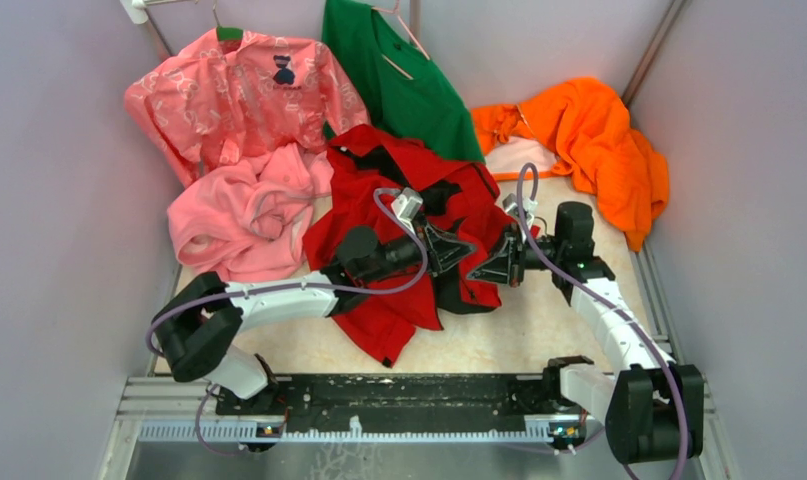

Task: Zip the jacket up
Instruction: Pick up the jacket from the center of the board.

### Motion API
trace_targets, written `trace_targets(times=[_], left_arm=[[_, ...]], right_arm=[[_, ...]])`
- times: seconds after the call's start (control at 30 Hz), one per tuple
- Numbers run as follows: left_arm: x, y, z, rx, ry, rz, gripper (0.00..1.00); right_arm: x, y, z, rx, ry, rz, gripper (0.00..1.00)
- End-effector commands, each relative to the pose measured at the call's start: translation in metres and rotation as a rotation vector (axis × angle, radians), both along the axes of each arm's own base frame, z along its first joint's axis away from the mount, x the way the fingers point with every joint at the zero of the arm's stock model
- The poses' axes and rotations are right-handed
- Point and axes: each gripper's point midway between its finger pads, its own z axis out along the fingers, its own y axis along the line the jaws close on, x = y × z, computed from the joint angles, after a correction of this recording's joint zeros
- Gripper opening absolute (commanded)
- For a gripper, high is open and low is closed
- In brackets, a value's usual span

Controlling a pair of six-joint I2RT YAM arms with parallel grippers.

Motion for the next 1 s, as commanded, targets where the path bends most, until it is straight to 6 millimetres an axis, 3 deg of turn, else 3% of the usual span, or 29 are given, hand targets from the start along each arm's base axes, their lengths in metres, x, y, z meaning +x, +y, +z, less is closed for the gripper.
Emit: trace_targets(times=[0.0, 0.1, 0.17, 0.3, 0.4, 0.57, 0.77, 0.97], left_arm=[[-0.004, 0.01, 0.021, -0.064, -0.021, -0.018, 0.4], [-0.004, 0.024, 0.017, -0.047, 0.0, 0.014, 0.63], [-0.003, 0.035, 0.011, -0.013, 0.034, 0.06, 0.67], [-0.004, 0.052, -0.011, 0.068, 0.162, 0.119, 0.67], [-0.01, 0.053, -0.019, 0.076, 0.249, 0.105, 0.68], [-0.009, 0.038, -0.039, 0.156, 0.343, 0.072, 0.67], [-0.012, 0.02, -0.04, 0.175, 0.356, -0.001, 0.59], [-0.009, 0.01, -0.053, 0.227, 0.368, -0.023, 0.52]], right_arm=[[-0.008, 0.003, 0.018, 0.032, -0.068, 0.074, 0.0], [-0.004, 0.003, 0.017, 0.013, -0.106, 0.056, 0.0], [-0.001, 0.002, 0.016, 0.0, -0.109, 0.036, 0.0], [0.008, 0.002, 0.008, -0.031, -0.109, -0.012, 0.0], [0.011, 0.002, 0.003, -0.053, -0.117, -0.032, 0.0], [0.012, 0.004, -0.005, -0.086, -0.132, -0.044, 0.0], [0.015, 0.004, -0.012, -0.121, -0.146, -0.066, 0.0], [0.012, 0.007, -0.014, -0.133, -0.161, -0.048, 0.0]])
